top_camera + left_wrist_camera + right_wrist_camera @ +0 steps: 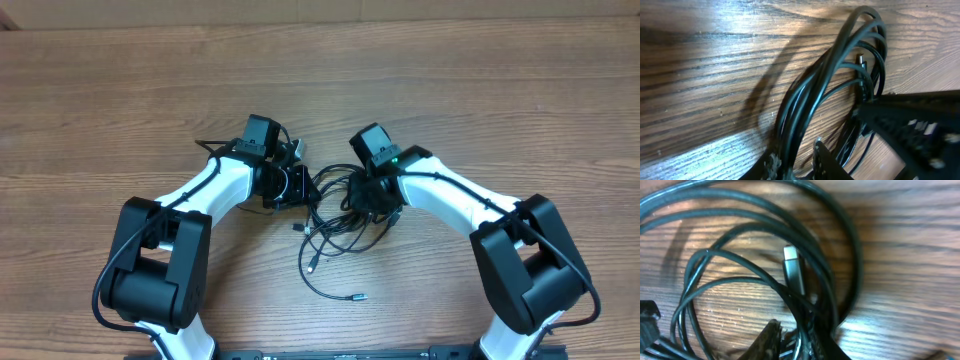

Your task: Untangle cables

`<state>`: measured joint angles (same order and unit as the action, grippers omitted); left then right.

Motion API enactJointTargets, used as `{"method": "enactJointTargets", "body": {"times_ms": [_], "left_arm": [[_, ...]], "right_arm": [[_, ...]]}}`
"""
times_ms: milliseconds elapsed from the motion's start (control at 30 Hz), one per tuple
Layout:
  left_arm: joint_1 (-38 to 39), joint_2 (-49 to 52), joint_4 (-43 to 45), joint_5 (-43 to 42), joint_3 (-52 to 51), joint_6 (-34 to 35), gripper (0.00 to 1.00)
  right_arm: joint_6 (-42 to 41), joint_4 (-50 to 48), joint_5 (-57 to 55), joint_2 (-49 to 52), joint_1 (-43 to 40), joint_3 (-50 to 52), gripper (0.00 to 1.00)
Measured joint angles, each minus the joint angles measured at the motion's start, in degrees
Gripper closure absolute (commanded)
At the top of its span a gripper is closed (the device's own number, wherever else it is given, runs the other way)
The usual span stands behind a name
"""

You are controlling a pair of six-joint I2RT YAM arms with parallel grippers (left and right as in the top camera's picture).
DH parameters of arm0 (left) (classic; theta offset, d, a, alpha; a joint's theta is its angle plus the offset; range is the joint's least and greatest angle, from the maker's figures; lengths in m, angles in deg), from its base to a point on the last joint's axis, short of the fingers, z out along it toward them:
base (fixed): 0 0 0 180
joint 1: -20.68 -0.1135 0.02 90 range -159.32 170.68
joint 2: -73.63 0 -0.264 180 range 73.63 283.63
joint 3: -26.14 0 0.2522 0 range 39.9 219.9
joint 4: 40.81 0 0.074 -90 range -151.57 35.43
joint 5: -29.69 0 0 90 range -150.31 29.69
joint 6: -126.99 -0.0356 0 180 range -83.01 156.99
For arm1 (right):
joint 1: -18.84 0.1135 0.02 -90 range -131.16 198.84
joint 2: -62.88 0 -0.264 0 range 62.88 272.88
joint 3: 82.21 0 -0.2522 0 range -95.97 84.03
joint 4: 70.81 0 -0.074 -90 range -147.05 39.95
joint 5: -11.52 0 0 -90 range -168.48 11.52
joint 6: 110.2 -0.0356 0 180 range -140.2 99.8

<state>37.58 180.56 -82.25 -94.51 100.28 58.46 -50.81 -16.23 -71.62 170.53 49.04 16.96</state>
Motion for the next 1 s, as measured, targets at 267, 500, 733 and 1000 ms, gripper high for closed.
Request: {"method": "enactJointTargets", "body": {"times_ms": [267, 500, 733, 1000], "left_arm": [[0.0, 0.0, -0.1, 0.0, 0.0, -0.7, 0.8], [0.0, 0.0, -0.1, 0.0, 0.0, -0.7, 0.8], [0.0, 0.0, -0.2, 0.0, 0.0, -0.7, 0.8], [0.0, 0.0, -0.2, 0.0, 0.0, -0.7, 0.8]], "right_arm": [[3.3, 4.0, 2.1, 0.2, -0.6, -8.6, 0.74], [3.9, 3.6, 1.7, 0.9, 1.3, -6.2, 0.74], [3.9, 2.3, -0.4, 4.5, 1.6, -4.0, 0.74], [5.0, 6.4, -0.1, 4.7, 1.6, -5.1, 0.73]]}}
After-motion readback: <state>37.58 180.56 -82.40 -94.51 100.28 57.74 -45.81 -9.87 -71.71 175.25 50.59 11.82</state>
